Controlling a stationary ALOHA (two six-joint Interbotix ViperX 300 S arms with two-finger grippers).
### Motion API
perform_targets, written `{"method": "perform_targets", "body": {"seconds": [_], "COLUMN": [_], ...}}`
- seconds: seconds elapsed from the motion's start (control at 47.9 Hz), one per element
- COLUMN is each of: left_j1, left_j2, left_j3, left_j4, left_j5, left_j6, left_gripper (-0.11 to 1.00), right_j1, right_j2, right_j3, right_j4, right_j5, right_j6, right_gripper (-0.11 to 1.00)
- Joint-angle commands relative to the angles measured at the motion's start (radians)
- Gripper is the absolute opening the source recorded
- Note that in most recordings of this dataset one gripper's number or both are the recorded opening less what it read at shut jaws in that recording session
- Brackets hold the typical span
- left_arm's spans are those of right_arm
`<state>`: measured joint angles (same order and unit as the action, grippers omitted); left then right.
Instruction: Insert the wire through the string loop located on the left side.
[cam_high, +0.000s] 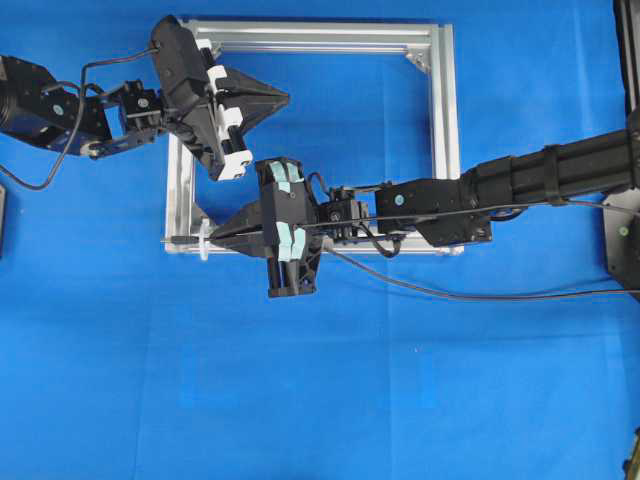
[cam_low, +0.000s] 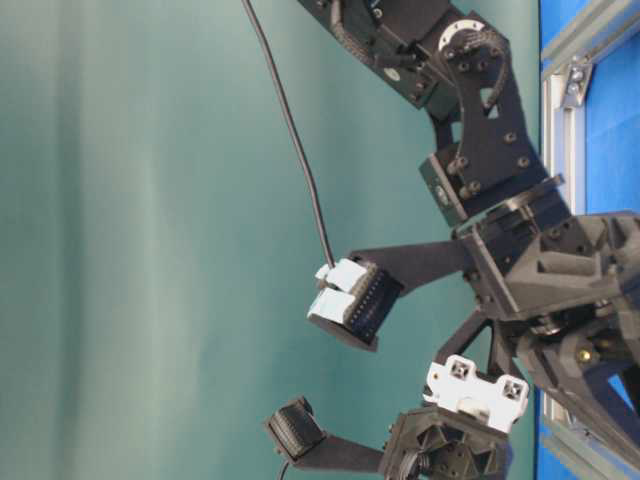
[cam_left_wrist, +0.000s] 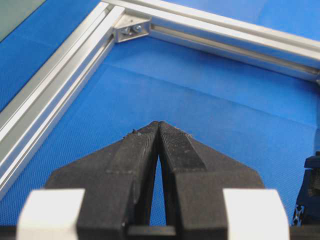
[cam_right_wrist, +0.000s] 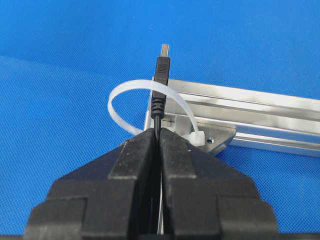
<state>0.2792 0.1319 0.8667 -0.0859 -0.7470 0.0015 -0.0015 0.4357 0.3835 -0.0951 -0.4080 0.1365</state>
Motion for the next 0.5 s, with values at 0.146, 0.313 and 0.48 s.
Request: {"method": "perform_targets", "body": {"seconds": [0.146, 0.313, 0.48], "left_j1": [0.000, 0.002, 0.005], "left_j2": [-0.035, -0.063, -0.130], "left_j3": [-0.005, 0.031, 0.115], "left_j4": [0.003, 0.003, 0.003], "left_j5": [-0.005, -0.005, -0.008], "left_j6": [-0.003, -0.002, -0.002], "left_gripper": [0.00, 0.00, 0.00], "right_j1": [-0.003, -0.005, -0.005], "right_j2": [-0.018, -0.018, -0.018], "right_j3": [-0.020, -0.020, -0.020], "right_j4": [-0.002, 0.000, -0.002], "right_j5": [0.003, 0.003, 0.002], "right_j6": [0.002, 0.002, 0.002], "right_gripper": [0.00, 0.00, 0.00]}}
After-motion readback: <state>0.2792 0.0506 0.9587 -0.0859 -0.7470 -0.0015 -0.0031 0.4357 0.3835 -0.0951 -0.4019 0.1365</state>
